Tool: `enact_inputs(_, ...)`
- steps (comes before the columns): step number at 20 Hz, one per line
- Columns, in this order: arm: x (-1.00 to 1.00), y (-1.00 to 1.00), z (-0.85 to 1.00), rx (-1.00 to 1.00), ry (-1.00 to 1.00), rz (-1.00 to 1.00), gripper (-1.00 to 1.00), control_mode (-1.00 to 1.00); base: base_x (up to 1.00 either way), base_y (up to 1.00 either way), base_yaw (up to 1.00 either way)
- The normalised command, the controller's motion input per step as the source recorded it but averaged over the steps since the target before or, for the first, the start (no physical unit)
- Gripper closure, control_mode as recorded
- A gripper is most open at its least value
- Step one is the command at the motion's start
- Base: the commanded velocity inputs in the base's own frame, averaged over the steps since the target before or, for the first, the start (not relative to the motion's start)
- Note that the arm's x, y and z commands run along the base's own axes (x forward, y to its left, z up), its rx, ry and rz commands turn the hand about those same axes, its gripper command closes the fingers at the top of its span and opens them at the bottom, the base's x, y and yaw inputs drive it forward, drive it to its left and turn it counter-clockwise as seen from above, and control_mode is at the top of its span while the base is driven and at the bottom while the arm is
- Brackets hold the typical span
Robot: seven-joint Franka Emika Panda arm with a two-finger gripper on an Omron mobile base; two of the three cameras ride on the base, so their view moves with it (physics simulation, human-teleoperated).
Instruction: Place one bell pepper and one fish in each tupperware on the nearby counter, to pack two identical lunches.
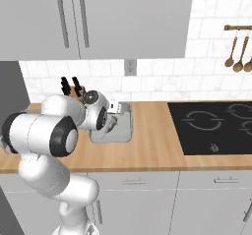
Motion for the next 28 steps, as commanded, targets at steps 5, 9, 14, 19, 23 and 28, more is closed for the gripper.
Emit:
enact_inputs(5, -1.00, 0.00, 0.96, 0.00, -0.26, 0.00, -1.00, -1.00, 0.00, 0.00, 0.00)
enact_inputs(9, -1.00, 0.00, 1.00, 0.00, -0.09, 0.00, -1.00, -1.00, 0.00, 0.00, 0.00)
enact_inputs(14, -1.00, 0.00, 1.00, 0.00, 0.01, 0.00, -1.00, -1.00, 0.00, 0.00, 0.00)
enact_inputs(19, -0.98, 0.00, 0.64, 0.00, 0.27, 0.05, -1.00, -1.00, 0.00, 0.00, 0.00)
enact_inputs(23, -0.91, 0.01, -0.03, -0.02, 0.64, 0.06, -1.00, -1.00, 0.00, 0.00, 0.00)
enact_inputs(28, -0.51, 0.04, -0.37, -0.08, 0.32, 0.05, -1.00, 1.00, -0.40, 0.02, 0.04)
